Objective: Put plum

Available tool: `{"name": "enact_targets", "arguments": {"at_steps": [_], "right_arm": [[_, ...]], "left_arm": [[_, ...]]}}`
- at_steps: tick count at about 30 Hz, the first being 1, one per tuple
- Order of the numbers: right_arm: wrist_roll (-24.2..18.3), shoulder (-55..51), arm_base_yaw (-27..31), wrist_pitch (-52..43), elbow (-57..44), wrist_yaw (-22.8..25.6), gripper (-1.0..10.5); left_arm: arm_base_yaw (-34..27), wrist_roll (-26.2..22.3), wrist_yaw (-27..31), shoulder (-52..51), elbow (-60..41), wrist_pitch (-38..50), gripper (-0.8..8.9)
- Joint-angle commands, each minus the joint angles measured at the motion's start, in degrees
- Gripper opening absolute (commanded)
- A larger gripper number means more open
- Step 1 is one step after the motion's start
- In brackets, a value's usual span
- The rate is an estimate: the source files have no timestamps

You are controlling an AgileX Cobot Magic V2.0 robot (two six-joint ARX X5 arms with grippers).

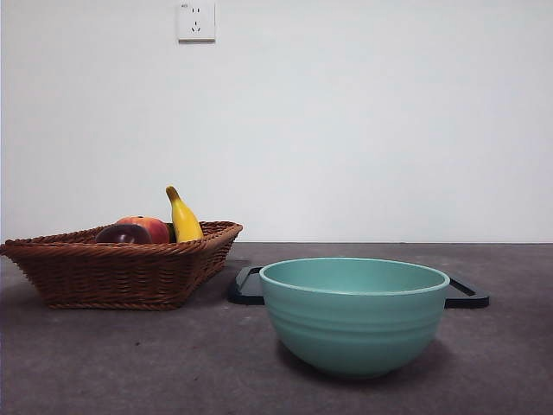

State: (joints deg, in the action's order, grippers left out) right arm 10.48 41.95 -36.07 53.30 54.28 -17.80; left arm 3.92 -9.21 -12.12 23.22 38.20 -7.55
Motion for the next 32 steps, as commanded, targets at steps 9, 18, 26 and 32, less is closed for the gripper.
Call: {"name": "enact_targets", "arguments": {"at_steps": [9, 18, 26, 32], "right_arm": [[-0.6, 0.2, -0.5, -0.6, 1.0, 0.0, 0.1], [-0.6, 0.2, -0.5, -0.6, 1.0, 0.0, 0.1], [-0.6, 0.2, -0.5, -0.6, 1.0, 0.0, 0.1], [-0.6, 0.2, -0.5, -0.6, 1.0, 0.0, 0.1]], "left_arm": [[-3.9, -0.6, 3.9, -13.2, -20.5, 3.2, 0.09], [-4.3, -0.4, 4.5, -21.4, -31.5, 2.3, 0.09], [-4.3, -0.1, 8.1, -23.1, -35.5, 1.0, 0.09], [-4.3, -0.1, 8.1, -23.1, -36.3, -2.1, 0.09]]}}
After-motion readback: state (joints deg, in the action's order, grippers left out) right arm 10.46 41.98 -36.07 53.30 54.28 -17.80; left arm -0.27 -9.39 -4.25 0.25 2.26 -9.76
